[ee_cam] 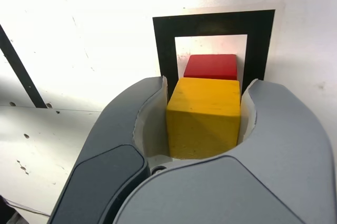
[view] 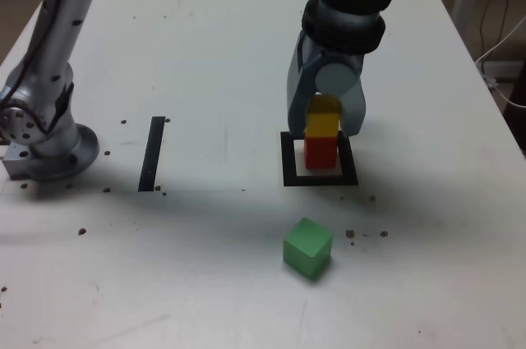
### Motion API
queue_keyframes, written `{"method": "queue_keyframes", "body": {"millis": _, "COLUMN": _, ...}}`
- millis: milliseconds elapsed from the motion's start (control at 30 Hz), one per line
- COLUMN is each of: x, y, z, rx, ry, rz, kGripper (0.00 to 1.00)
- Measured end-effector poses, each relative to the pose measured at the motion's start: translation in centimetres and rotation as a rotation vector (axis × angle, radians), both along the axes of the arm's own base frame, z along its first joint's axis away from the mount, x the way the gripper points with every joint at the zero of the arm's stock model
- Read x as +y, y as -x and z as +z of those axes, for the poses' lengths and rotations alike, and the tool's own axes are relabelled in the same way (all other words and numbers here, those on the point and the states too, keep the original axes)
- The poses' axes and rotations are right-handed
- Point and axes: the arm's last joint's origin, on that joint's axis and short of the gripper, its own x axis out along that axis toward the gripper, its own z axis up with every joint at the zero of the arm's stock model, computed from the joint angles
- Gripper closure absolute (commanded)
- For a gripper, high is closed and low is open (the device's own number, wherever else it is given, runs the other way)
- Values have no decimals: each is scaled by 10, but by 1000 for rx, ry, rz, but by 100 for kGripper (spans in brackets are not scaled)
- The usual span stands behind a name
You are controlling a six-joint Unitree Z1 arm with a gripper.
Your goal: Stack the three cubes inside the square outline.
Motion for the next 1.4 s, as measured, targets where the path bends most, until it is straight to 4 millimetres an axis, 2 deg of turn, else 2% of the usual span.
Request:
{"method": "queue_keyframes", "body": {"millis": 133, "x": 0, "y": -1, "z": -2, "rx": 5, "ry": 6, "rz": -2, "kGripper": 72}}
{"method": "queue_keyframes", "body": {"millis": 200, "x": 0, "y": -1, "z": -3, "rx": 8, "ry": 8, "rz": -3, "kGripper": 67}}
{"method": "queue_keyframes", "body": {"millis": 300, "x": -1, "y": -2, "z": -5, "rx": 14, "ry": 12, "rz": -7, "kGripper": 41}}
{"method": "queue_keyframes", "body": {"millis": 367, "x": -1, "y": -3, "z": -7, "rx": 17, "ry": 18, "rz": -11, "kGripper": 18}}
{"method": "queue_keyframes", "body": {"millis": 400, "x": -1, "y": -3, "z": -8, "rx": 19, "ry": 21, "rz": -12, "kGripper": 10}}
{"method": "queue_keyframes", "body": {"millis": 467, "x": -1, "y": -2, "z": -9, "rx": 23, "ry": 26, "rz": -13, "kGripper": 3}}
{"method": "queue_keyframes", "body": {"millis": 867, "x": 1, "y": 0, "z": -10, "rx": 26, "ry": 9, "rz": -11, "kGripper": 1}}
{"method": "queue_keyframes", "body": {"millis": 1100, "x": 5, "y": 14, "z": 13, "rx": -27, "ry": -58, "rz": 12, "kGripper": 1}}
{"method": "queue_keyframes", "body": {"millis": 1300, "x": 6, "y": 18, "z": 20, "rx": -49, "ry": -70, "rz": 16, "kGripper": 1}}
{"method": "queue_keyframes", "body": {"millis": 1400, "x": 2, "y": 26, "z": 30, "rx": -71, "ry": -71, "rz": 16, "kGripper": 1}}
